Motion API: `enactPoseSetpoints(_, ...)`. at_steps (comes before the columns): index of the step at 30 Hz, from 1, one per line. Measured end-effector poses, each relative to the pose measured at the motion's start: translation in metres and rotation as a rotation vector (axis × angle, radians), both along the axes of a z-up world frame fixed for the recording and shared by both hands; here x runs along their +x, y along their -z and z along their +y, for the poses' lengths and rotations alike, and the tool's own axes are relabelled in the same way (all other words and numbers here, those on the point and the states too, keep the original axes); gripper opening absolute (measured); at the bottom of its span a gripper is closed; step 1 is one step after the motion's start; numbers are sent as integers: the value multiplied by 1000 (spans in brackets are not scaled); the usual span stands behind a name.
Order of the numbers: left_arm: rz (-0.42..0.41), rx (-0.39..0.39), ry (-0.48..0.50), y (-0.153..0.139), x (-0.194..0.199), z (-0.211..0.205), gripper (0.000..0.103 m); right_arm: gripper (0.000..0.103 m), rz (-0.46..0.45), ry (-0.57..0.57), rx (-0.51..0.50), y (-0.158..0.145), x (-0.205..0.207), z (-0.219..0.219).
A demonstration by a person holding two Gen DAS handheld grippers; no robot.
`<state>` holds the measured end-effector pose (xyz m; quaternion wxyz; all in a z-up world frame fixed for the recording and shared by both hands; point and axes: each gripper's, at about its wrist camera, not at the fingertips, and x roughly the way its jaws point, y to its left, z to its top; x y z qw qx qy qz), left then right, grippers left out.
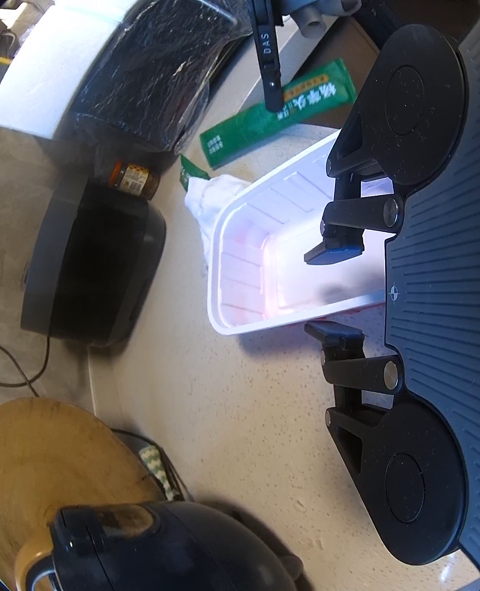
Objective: Collect trash
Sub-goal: 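Grasp the tray rim with the left tool while the right tool grasps the green packet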
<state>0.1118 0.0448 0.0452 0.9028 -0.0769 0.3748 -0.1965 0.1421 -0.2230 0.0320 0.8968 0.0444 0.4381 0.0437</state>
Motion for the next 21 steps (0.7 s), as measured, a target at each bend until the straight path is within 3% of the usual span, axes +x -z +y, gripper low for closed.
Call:
enactPoseSetpoints(7,-12,53,-6,5,8,-12,37,34,-32,8,2,12,19,5)
enactPoseSetpoints(11,11,75,0,9,11,-14,16,41,-50,-14,-62,19,26,22)
enactPoseSetpoints(14,24,65,6,13,11,-15,16,54,-53,-36,-86,22,34,31)
enactPoseSetpoints(18,62,29,-15,18,10,-8,14,52,-55,-15,-81,30,48,31)
enactPoseSetpoints(19,60,25,-24,18,9,-5,14,41,-65,-11,-84,30,49,32)
enactPoseSetpoints(21,54,10,-37,18,7,0,13,31,-70,-24,-96,31,47,34)
